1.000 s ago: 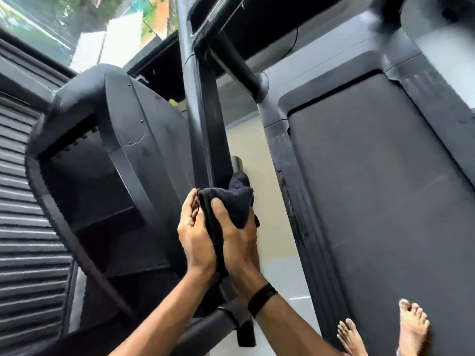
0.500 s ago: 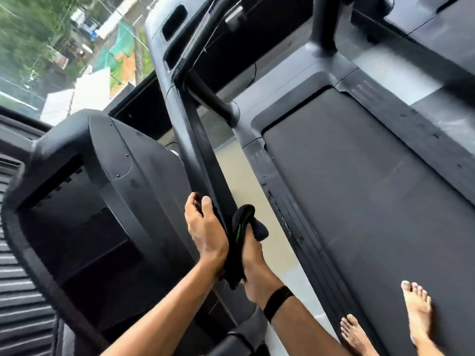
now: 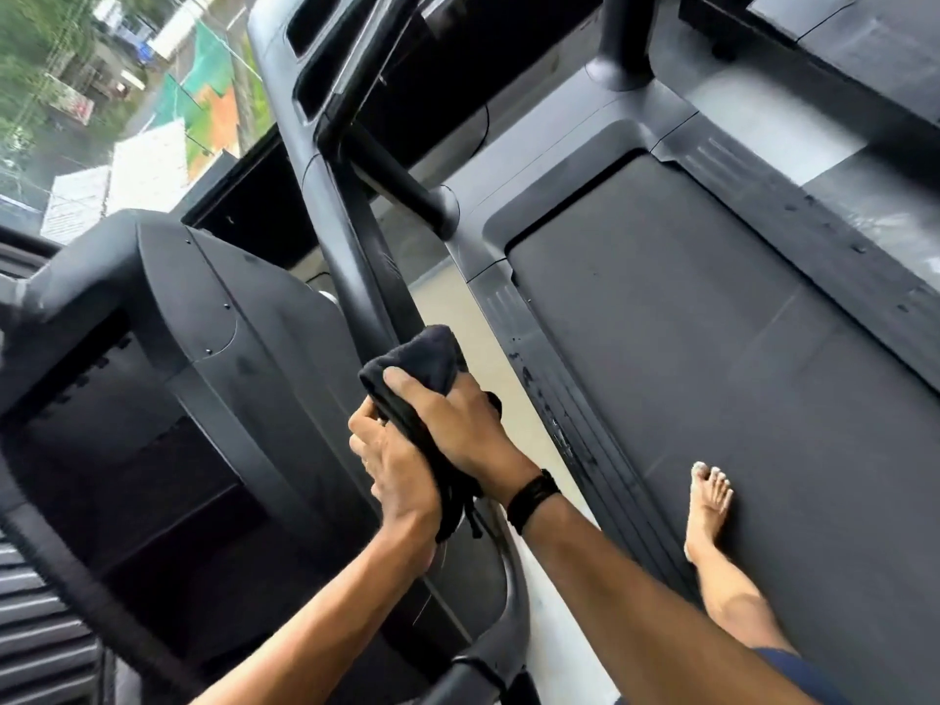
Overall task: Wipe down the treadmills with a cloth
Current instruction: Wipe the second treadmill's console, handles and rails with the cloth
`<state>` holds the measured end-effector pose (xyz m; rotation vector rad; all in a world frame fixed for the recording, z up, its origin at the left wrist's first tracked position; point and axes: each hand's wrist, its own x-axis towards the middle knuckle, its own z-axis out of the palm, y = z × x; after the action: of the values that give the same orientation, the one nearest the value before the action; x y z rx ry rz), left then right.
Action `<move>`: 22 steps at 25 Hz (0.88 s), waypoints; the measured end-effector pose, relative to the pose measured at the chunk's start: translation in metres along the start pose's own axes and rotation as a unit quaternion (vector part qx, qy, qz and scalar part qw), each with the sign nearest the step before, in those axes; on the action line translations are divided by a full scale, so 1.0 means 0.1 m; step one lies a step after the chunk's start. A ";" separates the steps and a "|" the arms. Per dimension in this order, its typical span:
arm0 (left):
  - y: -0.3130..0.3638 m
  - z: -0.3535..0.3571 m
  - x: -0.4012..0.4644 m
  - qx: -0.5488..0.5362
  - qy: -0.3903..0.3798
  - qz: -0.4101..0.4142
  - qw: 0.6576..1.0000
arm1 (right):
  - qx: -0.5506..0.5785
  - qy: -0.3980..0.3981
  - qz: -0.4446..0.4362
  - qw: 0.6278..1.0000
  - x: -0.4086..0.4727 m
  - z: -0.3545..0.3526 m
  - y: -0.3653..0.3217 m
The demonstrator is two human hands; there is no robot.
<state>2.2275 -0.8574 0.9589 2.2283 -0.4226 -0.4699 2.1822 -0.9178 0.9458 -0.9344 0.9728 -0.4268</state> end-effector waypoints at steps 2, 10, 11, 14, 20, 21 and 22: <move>0.01 -0.12 0.13 0.052 -0.027 -0.017 0.998 | 0.001 -0.031 0.005 1.000 0.36 -0.02 -0.07; 0.61 0.18 1.02 0.118 -0.019 0.172 0.978 | 0.022 -0.103 0.172 0.979 0.37 -0.38 0.20; 0.59 0.23 1.05 0.122 -0.025 0.168 0.978 | -0.016 -0.117 0.188 0.975 0.22 -0.43 0.19; 0.48 0.30 1.05 0.117 -0.024 0.160 0.980 | -0.099 -0.128 0.157 0.974 -0.12 -0.42 0.07; 0.46 0.26 1.11 -0.076 -0.038 0.143 0.986 | -0.105 -0.089 -0.010 0.990 0.54 -0.09 -0.38; 0.46 0.27 1.10 -0.078 -0.035 0.147 0.985 | -0.088 -0.085 -0.010 0.992 0.73 -0.06 -0.38; 0.45 0.28 1.11 -0.074 -0.031 0.151 0.985 | -0.069 -0.085 -0.005 0.994 0.91 -0.01 -0.35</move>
<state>2.3052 -0.9528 0.9553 1.9678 -0.7233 -0.3956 2.2320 -1.0001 0.9279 -1.0822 0.8500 -0.2864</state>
